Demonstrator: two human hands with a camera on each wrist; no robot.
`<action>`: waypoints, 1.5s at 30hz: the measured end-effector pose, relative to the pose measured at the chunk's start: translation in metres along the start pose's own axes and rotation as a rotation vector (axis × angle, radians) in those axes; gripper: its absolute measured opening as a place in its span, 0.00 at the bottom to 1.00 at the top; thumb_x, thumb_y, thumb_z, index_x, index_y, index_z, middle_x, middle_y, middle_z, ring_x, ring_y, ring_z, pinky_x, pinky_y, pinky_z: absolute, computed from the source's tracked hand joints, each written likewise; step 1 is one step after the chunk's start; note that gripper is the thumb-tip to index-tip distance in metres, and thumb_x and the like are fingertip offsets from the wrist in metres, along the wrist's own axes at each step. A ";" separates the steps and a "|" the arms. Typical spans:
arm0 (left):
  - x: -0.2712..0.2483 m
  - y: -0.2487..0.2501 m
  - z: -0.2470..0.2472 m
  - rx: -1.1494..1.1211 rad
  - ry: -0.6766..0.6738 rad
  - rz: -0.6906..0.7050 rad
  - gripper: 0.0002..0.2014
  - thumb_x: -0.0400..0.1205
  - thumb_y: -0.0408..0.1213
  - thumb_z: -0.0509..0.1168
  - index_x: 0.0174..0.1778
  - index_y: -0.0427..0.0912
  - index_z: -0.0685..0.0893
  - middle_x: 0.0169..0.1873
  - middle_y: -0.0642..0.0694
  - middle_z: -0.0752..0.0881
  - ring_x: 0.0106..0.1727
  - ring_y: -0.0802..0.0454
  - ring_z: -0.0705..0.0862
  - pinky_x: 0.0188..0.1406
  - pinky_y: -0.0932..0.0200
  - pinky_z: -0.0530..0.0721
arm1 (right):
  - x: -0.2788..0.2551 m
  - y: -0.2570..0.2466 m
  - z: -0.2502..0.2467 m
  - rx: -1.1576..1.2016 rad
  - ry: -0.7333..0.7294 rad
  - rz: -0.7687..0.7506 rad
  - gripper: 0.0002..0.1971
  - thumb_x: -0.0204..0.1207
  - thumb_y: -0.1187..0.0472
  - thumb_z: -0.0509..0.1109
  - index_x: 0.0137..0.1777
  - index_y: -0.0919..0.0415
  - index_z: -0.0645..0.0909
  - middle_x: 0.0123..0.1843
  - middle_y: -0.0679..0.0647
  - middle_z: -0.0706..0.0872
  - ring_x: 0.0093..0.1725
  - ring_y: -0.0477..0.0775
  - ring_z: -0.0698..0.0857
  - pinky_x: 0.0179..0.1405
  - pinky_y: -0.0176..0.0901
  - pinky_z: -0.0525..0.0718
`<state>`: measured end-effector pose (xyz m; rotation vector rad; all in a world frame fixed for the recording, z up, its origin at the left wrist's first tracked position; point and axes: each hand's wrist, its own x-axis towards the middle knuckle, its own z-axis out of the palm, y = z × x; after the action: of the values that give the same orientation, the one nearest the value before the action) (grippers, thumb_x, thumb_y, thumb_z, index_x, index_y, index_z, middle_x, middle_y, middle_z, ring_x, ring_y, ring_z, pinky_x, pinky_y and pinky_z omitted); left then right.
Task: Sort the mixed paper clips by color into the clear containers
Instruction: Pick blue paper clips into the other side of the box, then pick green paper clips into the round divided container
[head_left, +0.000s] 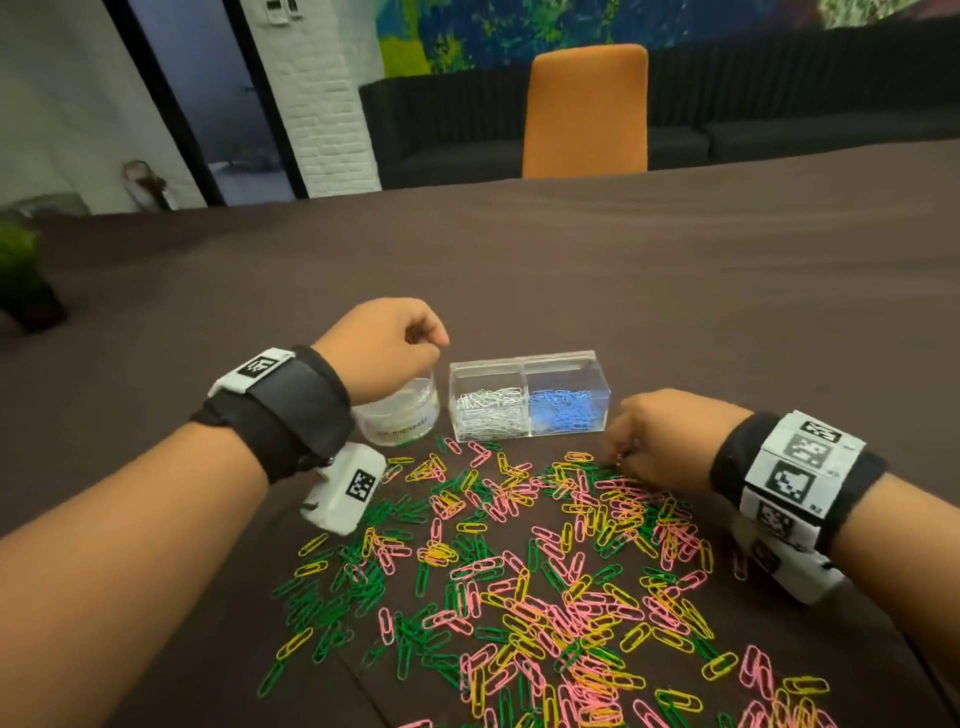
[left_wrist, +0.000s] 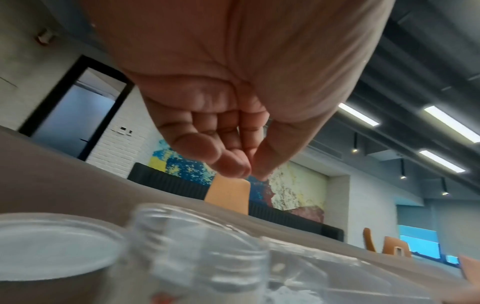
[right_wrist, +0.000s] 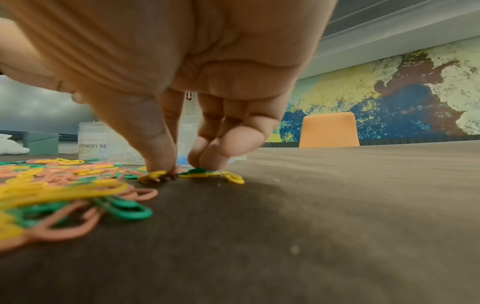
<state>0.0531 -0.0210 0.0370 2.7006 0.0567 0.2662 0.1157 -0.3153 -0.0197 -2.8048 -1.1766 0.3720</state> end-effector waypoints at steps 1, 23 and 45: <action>-0.005 -0.012 -0.008 0.027 0.015 -0.038 0.06 0.79 0.34 0.69 0.44 0.50 0.87 0.37 0.56 0.85 0.39 0.55 0.83 0.36 0.69 0.75 | 0.000 0.000 0.000 -0.003 0.010 -0.001 0.12 0.77 0.60 0.68 0.48 0.41 0.88 0.44 0.37 0.81 0.42 0.39 0.80 0.42 0.33 0.78; -0.071 -0.056 0.001 0.301 -0.511 -0.214 0.18 0.65 0.53 0.82 0.46 0.51 0.89 0.34 0.58 0.86 0.37 0.59 0.83 0.39 0.62 0.80 | 0.015 -0.102 -0.013 -0.248 0.133 -0.203 0.08 0.82 0.52 0.58 0.54 0.47 0.79 0.48 0.45 0.78 0.50 0.53 0.83 0.40 0.43 0.78; -0.103 -0.100 -0.007 -0.635 -0.205 -0.432 0.05 0.78 0.26 0.71 0.44 0.39 0.82 0.32 0.42 0.87 0.29 0.52 0.84 0.22 0.64 0.80 | 0.088 -0.185 0.006 -0.053 -0.132 -0.347 0.15 0.75 0.53 0.74 0.62 0.42 0.86 0.54 0.42 0.89 0.54 0.50 0.86 0.52 0.41 0.83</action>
<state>-0.0489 0.0643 -0.0168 2.0065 0.4141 -0.1131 0.0457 -0.1233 -0.0125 -2.5778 -1.6881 0.5071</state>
